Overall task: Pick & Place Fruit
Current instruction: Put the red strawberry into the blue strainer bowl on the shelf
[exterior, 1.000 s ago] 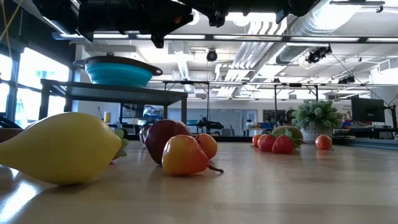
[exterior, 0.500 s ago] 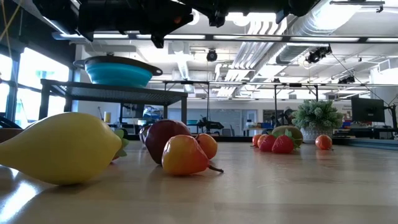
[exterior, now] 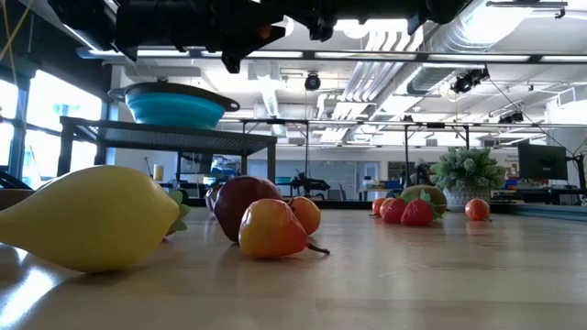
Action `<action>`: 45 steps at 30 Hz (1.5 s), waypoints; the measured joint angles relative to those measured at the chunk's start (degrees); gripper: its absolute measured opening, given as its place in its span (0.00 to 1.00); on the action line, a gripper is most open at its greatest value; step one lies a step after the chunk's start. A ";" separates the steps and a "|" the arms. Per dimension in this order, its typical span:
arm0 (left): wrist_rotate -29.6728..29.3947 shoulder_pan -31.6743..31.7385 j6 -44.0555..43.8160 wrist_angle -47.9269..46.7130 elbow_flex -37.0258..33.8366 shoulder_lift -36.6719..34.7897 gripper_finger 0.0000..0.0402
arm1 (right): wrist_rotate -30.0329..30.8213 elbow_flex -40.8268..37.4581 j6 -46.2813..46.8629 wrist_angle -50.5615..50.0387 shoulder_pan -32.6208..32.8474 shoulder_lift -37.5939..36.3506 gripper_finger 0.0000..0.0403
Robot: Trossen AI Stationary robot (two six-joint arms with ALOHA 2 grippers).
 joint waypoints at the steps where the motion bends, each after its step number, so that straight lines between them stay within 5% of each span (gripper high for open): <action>1: -0.02 0.00 -0.01 0.00 0.00 0.00 0.41 | 0.00 0.00 0.00 -0.17 0.00 0.00 0.01; 19: -0.37 0.02 0.52 -1.36 -0.02 0.00 0.48 | 7.52 -0.06 -1.75 -4.71 0.41 -2.21 0.01; 45: -1.84 0.02 0.44 -1.29 -0.02 0.00 0.48 | 7.48 -0.04 -1.61 -7.92 1.49 -3.96 0.01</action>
